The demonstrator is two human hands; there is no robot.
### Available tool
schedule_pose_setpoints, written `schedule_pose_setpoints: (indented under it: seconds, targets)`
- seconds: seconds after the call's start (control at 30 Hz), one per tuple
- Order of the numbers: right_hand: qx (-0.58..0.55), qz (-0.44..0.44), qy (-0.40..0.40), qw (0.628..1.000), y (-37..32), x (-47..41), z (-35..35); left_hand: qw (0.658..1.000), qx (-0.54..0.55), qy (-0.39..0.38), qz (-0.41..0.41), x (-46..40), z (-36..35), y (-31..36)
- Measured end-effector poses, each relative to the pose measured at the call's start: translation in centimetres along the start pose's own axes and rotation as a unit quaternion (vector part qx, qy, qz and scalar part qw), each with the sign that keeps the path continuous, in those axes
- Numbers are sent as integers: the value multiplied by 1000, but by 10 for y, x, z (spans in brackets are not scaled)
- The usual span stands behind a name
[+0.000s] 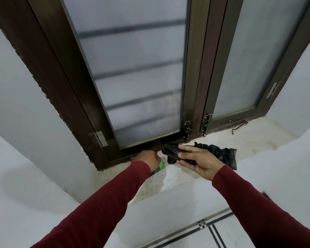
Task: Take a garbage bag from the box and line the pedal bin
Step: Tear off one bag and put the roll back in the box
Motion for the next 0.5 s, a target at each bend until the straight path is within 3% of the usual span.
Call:
schedule_pose_setpoints:
  seconds: [0.17,0.27,0.37,0.5]
  targets:
    - [18,9,-13,1000,-3,6,4,989,127,54,47,-1,4,-9]
    - [26,7,-32,999,-11,9,-2,949,294,101,58,7,8,-21]
    - [36,9,-50,998,-21,12,-18,894,433,99,55,24,12,-30]
    - [75,12,-74,994,-30,17,-46,860,498,101,47,46,18,-49]
Point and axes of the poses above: each hand's wrist, its own x-axis away from the middle knuckle, its own z-axis out of the back of the hand, y = z × x, the point moved 3 cm from there along -x, towards the middle knuckle
